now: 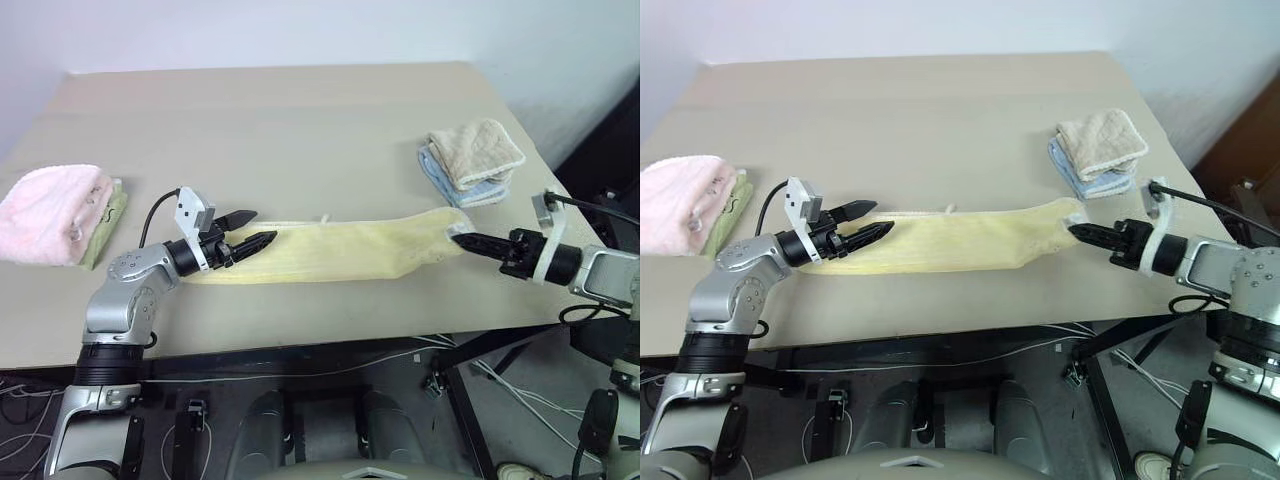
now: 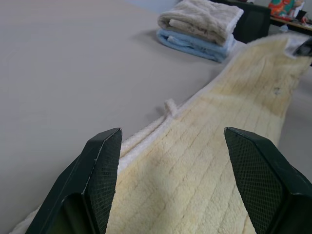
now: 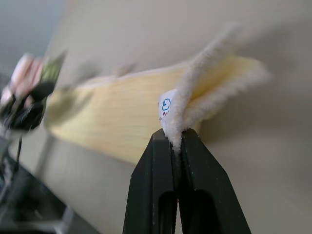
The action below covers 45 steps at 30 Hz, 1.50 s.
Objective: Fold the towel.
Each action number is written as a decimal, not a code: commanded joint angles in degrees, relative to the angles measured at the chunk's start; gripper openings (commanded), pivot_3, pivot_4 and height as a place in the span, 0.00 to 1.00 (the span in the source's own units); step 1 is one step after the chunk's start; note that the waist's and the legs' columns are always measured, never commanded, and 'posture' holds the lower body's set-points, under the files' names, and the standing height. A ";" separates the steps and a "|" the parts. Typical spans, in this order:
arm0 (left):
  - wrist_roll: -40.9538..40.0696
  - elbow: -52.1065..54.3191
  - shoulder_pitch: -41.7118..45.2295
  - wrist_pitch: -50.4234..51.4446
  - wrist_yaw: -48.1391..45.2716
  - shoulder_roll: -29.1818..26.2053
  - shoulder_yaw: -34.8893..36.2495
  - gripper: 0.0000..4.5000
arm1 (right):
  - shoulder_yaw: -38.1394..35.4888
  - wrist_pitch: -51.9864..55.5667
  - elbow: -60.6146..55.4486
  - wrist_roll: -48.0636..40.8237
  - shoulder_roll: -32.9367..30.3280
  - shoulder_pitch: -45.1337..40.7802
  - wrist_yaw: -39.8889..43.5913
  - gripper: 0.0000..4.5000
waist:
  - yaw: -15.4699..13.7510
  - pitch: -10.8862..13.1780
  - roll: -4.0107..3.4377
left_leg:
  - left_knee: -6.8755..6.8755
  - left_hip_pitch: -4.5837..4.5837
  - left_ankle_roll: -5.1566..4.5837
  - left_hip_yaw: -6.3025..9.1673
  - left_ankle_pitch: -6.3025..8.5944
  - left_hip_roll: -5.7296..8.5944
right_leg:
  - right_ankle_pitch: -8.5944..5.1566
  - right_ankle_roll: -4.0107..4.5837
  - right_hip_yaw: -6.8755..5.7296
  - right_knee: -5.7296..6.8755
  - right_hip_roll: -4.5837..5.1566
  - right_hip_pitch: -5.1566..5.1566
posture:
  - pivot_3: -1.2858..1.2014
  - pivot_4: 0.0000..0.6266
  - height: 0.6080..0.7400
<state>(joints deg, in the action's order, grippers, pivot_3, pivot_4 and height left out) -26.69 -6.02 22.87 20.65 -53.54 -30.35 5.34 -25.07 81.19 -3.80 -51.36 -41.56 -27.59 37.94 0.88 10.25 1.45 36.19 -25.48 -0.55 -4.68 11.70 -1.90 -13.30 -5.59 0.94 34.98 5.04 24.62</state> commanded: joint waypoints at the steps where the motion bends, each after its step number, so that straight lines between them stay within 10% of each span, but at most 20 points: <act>1: 0.70 0.55 0.37 -1.78 -0.41 -0.02 -0.06 0.78 | 4.51 -2.70 -7.61 -0.42 -1.40 -1.54 0.93 0.01 | -0.03 0.01 0.02 | 0.00 0.00 0.00 0.01 0.00 -0.01 | 0.00 0.00 0.00 0.00 0.00 0.00 | 0.52 0.24 1.00; 32: 2.32 3.26 -3.82 -3.28 1.23 0.37 0.29 0.78 | 34.48 -22.10 -2.31 17.13 12.46 -7.62 0.97 0.01 | 0.04 0.00 0.01 | -0.07 -0.29 0.03 -0.01 0.01 0.08 | 0.01 0.05 -0.03 0.03 0.42 0.31 | 0.52 0.24 1.00; 45: 0.77 3.02 -1.11 -3.62 1.29 1.20 1.21 0.78 | 30.70 -22.19 -10.97 12.21 10.93 -3.70 7.34 0.90 | -0.10 0.00 0.01 | -0.03 -0.27 0.02 -0.01 0.01 0.07 | 0.01 0.05 -0.05 0.06 0.41 0.29 | 0.52 0.24 1.00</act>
<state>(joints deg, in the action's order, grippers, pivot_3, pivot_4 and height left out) -24.44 -4.81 20.03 18.25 -52.19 -29.33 5.28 9.03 60.70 -12.39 -37.46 -30.33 -31.55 44.51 0.78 10.24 1.46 36.17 -25.76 -0.52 -4.69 11.71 -1.82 -13.29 -5.54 0.88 35.05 5.45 24.90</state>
